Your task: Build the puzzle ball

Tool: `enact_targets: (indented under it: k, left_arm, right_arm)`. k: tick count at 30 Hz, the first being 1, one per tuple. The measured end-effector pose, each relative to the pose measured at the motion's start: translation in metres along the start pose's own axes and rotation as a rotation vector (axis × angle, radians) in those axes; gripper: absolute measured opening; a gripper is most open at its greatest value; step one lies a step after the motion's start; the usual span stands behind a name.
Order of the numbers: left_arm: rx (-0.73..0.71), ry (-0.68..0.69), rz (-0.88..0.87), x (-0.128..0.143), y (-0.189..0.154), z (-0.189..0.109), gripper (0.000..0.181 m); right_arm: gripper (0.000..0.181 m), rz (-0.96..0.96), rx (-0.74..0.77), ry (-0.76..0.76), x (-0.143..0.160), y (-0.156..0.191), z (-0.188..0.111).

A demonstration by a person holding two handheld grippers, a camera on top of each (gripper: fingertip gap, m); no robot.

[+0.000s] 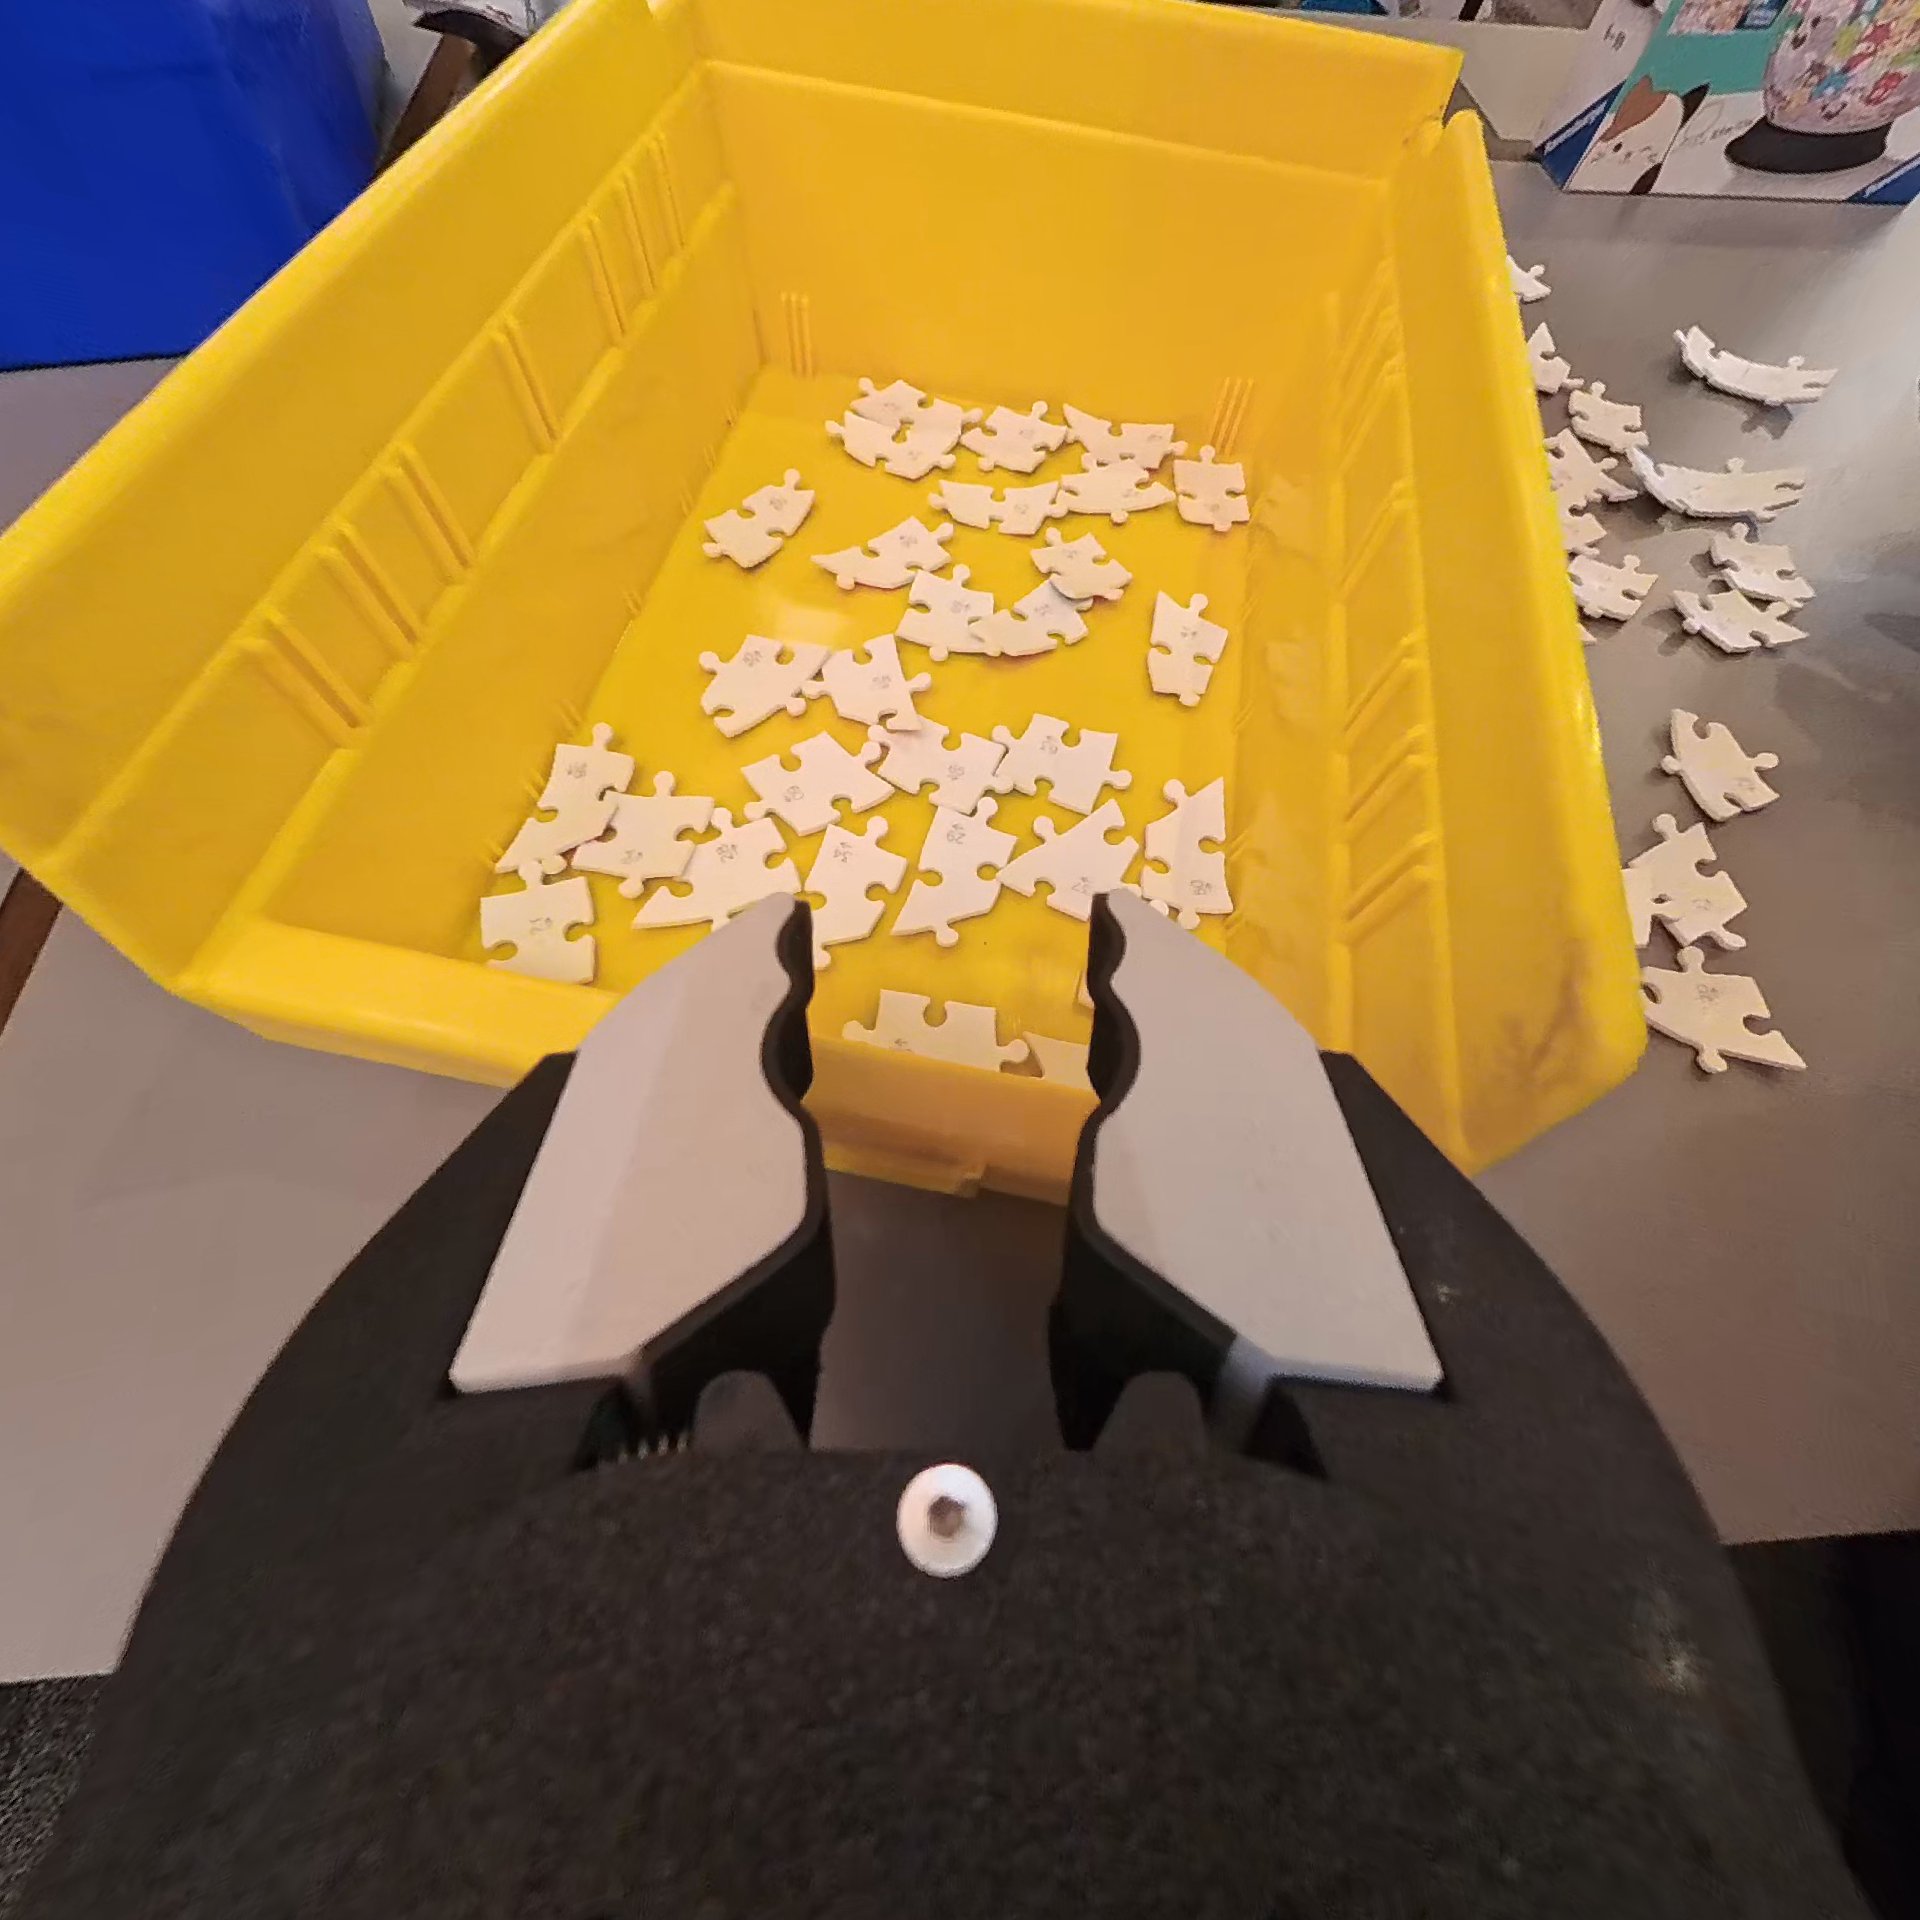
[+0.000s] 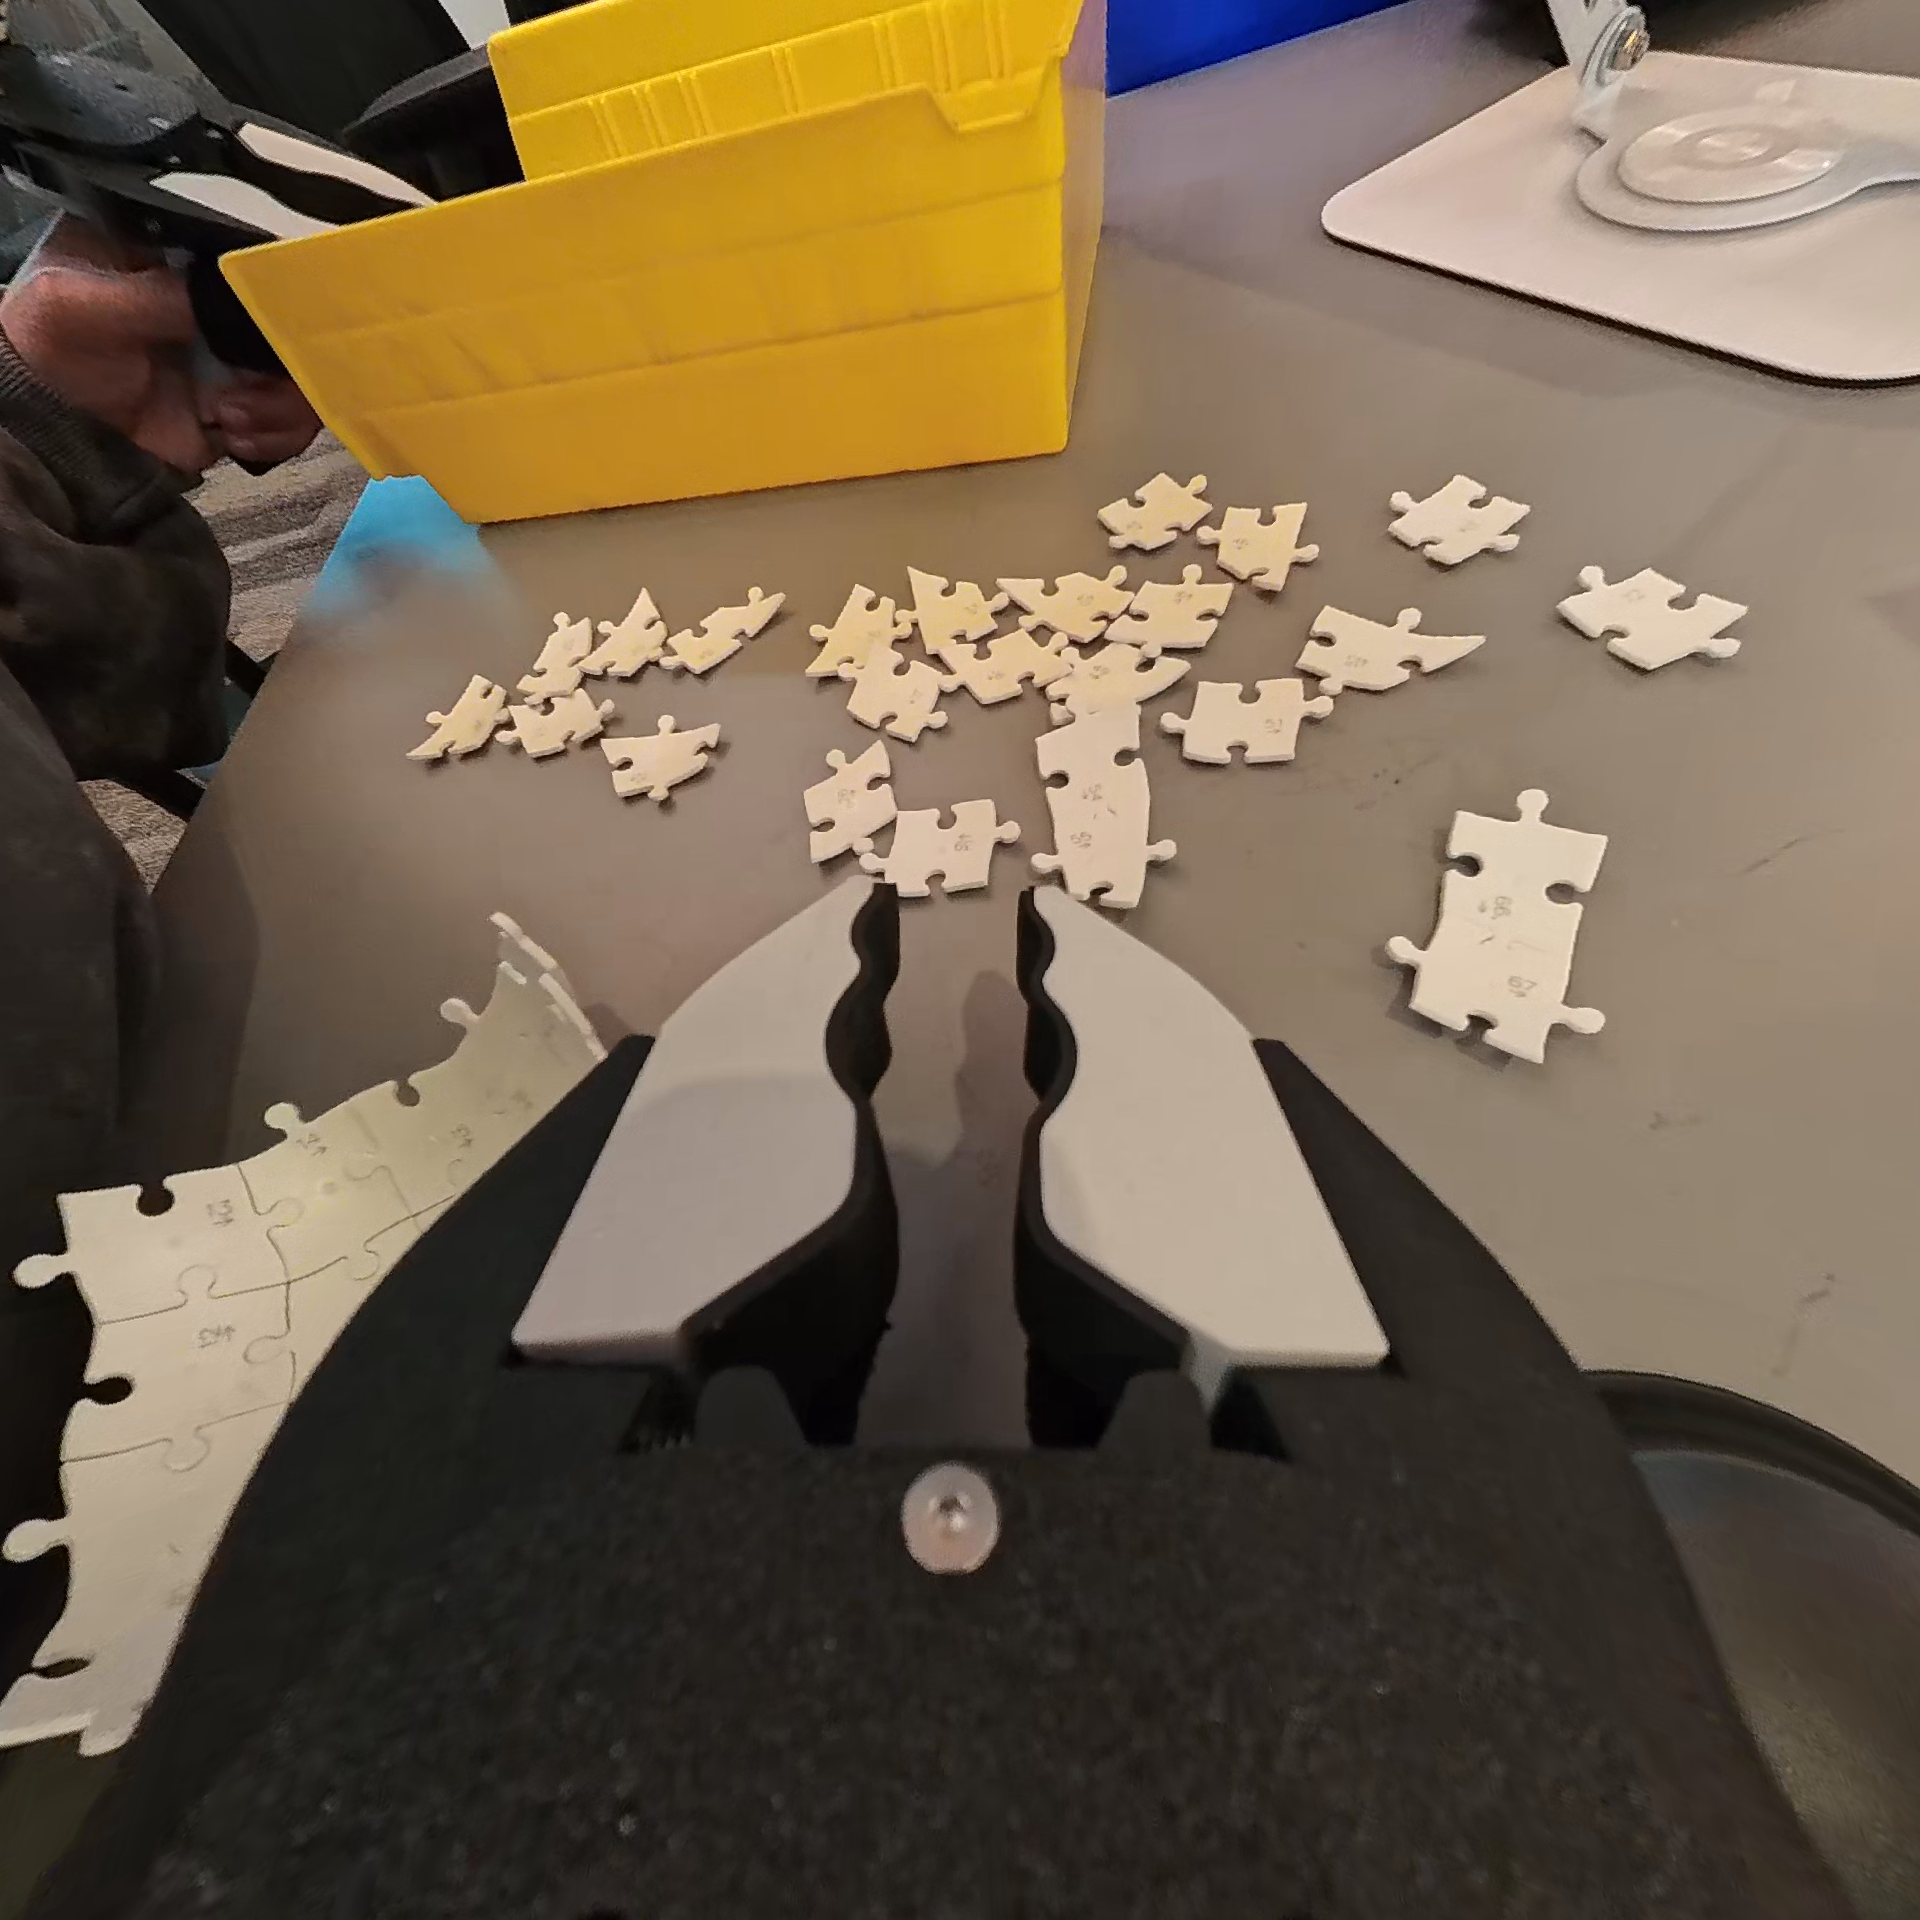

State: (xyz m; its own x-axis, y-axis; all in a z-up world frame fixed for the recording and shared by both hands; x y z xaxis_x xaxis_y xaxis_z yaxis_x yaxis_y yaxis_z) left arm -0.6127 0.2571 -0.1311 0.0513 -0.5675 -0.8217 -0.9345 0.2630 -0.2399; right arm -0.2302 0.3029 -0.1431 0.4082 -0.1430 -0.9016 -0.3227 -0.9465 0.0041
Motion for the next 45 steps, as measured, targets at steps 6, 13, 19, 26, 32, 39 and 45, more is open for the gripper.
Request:
enact_targets:
  k: [6, 13, 19, 26, 32, 39, 45]
  left_arm:
    - [-0.001, 0.001, -0.002, 0.0, 0.001, 0.0, 0.05]
    - [0.003, 0.012, -0.022, 0.003, 0.004, 0.001, 0.051]
    - [-0.013, 0.009, 0.002, 0.002, 0.004, 0.001, 0.05]
    - [-0.024, 0.0, 0.005, 0.0, 0.007, -0.002, 0.046]
    - [-0.019, -0.018, -0.02, -0.002, 0.012, -0.003, 0.046]
    - [-0.016, -0.02, -0.017, -0.004, 0.011, -0.005, 0.046]
    - [0.005, -0.043, -0.027, -0.01, 0.005, -0.009, 0.046]
  right_arm:
    - [0.021, 0.001, -0.001, 0.0, 0.0, 0.0, 0.0]
    - [0.021, 0.005, -0.003, -0.002, 0.0, 0.0, 0.0]
    - [0.021, 0.006, -0.004, -0.003, 0.0, 0.0, 0.0]
    - [0.021, 0.006, -0.004, -0.003, 0.0, 0.0, 0.0]
    - [0.02, 0.004, -0.002, 0.001, 0.0, 0.0, 0.0]
    - [0.016, 0.002, -0.009, 0.016, 0.002, 0.001, 0.002]
    - [0.016, 0.004, -0.003, 0.006, 0.001, 0.0, 0.001]
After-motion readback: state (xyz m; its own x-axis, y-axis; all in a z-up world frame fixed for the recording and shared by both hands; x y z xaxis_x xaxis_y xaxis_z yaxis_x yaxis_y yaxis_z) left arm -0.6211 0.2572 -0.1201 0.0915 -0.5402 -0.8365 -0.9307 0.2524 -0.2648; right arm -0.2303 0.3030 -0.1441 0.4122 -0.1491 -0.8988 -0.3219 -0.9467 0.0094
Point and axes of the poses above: each gripper's, where its closed fingertips meet, z out along the fingers, x out of its underside, y = z × x across the jaws, the point moved 1 cm from there along -z, back along the fingers, and after that the axes turned 13 degrees about -z, right-handed, at the moved point
